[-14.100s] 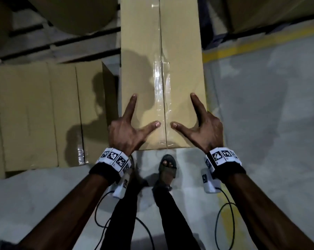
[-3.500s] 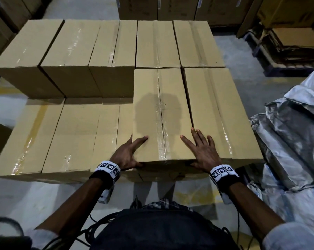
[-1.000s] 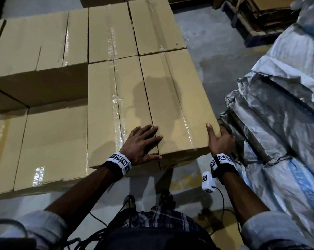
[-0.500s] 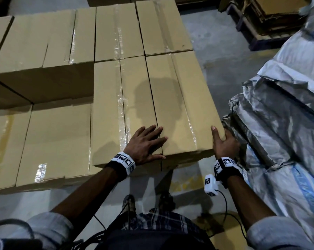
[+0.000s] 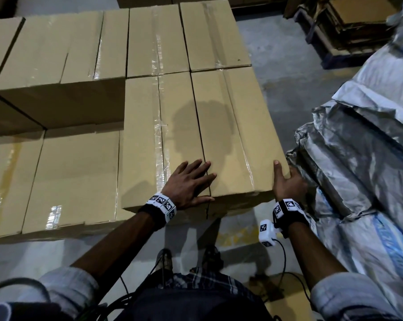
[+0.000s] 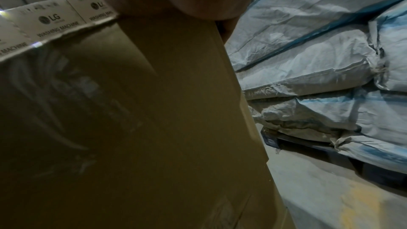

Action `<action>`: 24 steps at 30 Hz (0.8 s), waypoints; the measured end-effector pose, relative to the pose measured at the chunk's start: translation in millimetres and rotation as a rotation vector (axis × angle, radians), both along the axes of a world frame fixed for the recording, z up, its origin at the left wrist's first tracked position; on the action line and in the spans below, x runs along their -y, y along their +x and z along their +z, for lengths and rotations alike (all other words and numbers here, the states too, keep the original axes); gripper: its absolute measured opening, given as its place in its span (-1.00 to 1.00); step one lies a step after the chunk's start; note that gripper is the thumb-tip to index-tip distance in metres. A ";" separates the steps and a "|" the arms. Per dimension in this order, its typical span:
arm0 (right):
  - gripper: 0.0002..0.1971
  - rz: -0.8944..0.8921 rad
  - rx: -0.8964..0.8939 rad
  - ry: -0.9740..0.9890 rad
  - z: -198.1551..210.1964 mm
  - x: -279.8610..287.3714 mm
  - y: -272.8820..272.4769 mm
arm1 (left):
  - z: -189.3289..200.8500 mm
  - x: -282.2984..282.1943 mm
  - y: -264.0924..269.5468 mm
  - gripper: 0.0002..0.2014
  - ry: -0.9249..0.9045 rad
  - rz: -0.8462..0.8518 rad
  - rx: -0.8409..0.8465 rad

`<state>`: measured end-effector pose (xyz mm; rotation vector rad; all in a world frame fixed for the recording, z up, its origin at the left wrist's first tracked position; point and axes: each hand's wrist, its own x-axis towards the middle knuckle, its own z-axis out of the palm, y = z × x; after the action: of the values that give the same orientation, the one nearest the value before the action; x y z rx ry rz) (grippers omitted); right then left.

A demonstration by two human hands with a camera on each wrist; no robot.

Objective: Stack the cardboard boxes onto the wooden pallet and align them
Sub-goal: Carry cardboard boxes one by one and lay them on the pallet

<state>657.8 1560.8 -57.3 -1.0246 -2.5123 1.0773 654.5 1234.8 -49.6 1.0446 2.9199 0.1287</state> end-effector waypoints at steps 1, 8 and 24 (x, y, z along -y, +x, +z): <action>-0.32 0.001 -0.001 0.002 0.2 0.0 -0.4 | 0.1 -0.4 0.3 -0.21 0.001 0.006 0.005; -0.37 0.023 -0.008 0.029 -0.8 -2.6 -3.7 | 1.7 -3.6 2.7 -0.19 -0.029 0.027 0.039; -0.73 0.622 -0.489 0.388 60.3 156.9 18.3 | 45.8 115.9 62.7 -0.48 0.325 0.271 0.109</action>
<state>676.2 1403.9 3.0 0.1344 -2.4983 0.7782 717.2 1118.9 -3.8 0.6327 2.9843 0.6654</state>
